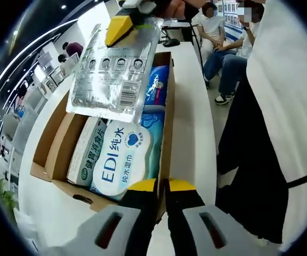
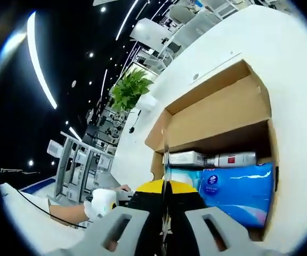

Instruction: Operate the shoe box by opening the lid, removing the specified soft item, and placing it in the target area until the item is outside and the box remains undamaged.

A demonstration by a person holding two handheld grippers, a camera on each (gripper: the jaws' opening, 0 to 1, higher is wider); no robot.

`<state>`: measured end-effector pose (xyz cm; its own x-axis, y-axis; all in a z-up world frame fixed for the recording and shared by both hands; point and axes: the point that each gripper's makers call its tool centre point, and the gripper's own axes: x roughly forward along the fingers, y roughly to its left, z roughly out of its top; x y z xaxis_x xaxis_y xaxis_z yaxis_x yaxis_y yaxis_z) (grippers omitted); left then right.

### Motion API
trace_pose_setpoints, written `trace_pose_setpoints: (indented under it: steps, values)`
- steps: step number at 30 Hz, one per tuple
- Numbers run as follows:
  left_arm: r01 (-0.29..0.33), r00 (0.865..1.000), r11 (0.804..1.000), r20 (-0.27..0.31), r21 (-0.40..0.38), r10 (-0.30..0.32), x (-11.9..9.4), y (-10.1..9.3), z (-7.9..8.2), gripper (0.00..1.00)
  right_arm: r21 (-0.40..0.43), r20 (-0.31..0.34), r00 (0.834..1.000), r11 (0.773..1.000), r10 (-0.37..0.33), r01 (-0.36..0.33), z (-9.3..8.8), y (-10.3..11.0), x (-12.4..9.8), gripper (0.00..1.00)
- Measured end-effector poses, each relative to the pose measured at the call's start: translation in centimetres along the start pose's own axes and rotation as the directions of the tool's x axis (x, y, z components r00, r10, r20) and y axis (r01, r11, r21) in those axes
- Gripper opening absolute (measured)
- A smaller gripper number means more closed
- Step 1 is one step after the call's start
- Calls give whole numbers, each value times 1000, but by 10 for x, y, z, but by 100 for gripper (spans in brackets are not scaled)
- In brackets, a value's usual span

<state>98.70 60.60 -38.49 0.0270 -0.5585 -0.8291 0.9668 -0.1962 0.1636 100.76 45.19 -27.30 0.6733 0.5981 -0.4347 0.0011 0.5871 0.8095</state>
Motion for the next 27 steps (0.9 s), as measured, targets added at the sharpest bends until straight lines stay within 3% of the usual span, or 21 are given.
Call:
trace_pose_setpoints:
  steps: [11, 27]
  values:
    - [-5, 1000, 1000, -1, -6, 5, 0, 0, 0, 5, 20, 58, 998, 1000, -15, 14, 8, -9, -38, 0]
    - [-2, 1000, 1000, -2, -9, 2, 1, 1, 0, 5, 12, 114, 993, 1000, -20, 19, 23, -7, -64, 0]
